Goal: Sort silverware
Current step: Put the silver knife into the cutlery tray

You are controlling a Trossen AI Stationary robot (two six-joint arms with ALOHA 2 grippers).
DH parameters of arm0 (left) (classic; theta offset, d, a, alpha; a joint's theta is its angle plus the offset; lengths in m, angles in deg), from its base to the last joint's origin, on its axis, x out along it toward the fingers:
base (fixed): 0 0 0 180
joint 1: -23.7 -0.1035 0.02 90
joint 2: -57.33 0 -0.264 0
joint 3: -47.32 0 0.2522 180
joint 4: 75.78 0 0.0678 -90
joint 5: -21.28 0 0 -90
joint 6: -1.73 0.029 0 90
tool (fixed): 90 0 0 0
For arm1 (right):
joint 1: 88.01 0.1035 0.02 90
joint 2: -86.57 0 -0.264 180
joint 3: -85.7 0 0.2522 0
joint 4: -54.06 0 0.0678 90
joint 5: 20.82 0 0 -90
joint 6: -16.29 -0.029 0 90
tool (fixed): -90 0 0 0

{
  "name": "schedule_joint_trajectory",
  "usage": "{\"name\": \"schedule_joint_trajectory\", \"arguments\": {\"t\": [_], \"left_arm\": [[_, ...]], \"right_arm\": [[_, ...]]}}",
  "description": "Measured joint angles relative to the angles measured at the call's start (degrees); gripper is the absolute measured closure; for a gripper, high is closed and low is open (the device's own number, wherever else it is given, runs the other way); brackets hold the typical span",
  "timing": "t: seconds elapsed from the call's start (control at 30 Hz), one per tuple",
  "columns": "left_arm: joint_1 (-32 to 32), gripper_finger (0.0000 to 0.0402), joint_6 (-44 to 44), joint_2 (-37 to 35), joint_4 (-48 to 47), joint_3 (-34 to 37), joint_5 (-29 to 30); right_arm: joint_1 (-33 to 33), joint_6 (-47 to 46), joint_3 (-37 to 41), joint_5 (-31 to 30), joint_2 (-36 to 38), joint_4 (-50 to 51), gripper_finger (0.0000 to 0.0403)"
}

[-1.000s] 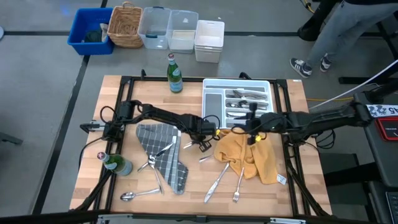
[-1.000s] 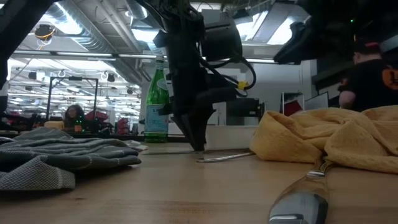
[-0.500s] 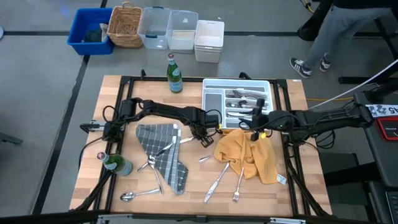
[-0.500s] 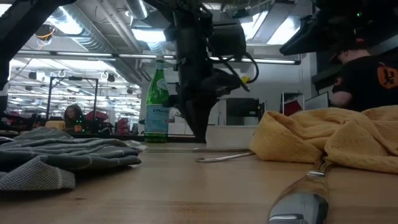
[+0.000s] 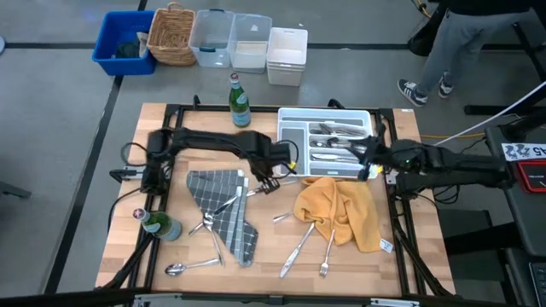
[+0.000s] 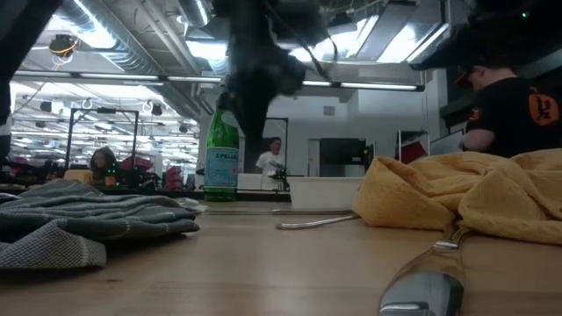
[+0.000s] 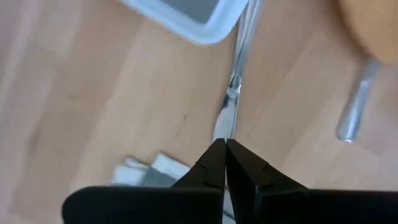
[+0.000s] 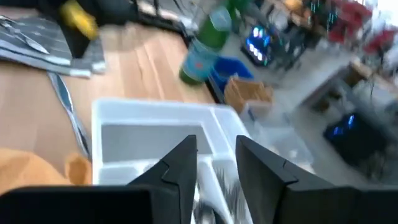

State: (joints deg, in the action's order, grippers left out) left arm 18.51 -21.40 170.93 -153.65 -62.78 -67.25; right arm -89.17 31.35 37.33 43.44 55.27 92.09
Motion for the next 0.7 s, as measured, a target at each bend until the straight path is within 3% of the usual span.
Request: {"name": "schedule_joint_trajectory", "arguments": {"t": [0.1,0.2,0.4,0.5,0.7], "left_arm": [[-1.2,0.04,3.9,-6.0,2.9,4.9,0.2],[-2.4,0.04,3.8,-12.3,10.4,14.2,0.3],[-3.1,0.0395,-8.1,-17.3,40.1,34.7,0.0],[-3.0,0.0387,-12.5,-16.5,53.3,38.5,-1.8],[-1.3,0.0343,-5.8,-14.2,54.7,39.1,-2.8]], "right_arm": [[-3.0,-4.6,0.5,3.8,2.6,2.4,0.0288],[-4.8,-7.2,1.7,8.8,4.5,2.7,0.0288],[-6.1,-7.5,4.1,10.7,4.3,0.5,0.0288],[-6.0,-7.5,5.0,10.8,2.6,-3.4,0.0288],[-6.0,-7.4,5.3,10.8,-2.6,-10.0,0.0288]]}}
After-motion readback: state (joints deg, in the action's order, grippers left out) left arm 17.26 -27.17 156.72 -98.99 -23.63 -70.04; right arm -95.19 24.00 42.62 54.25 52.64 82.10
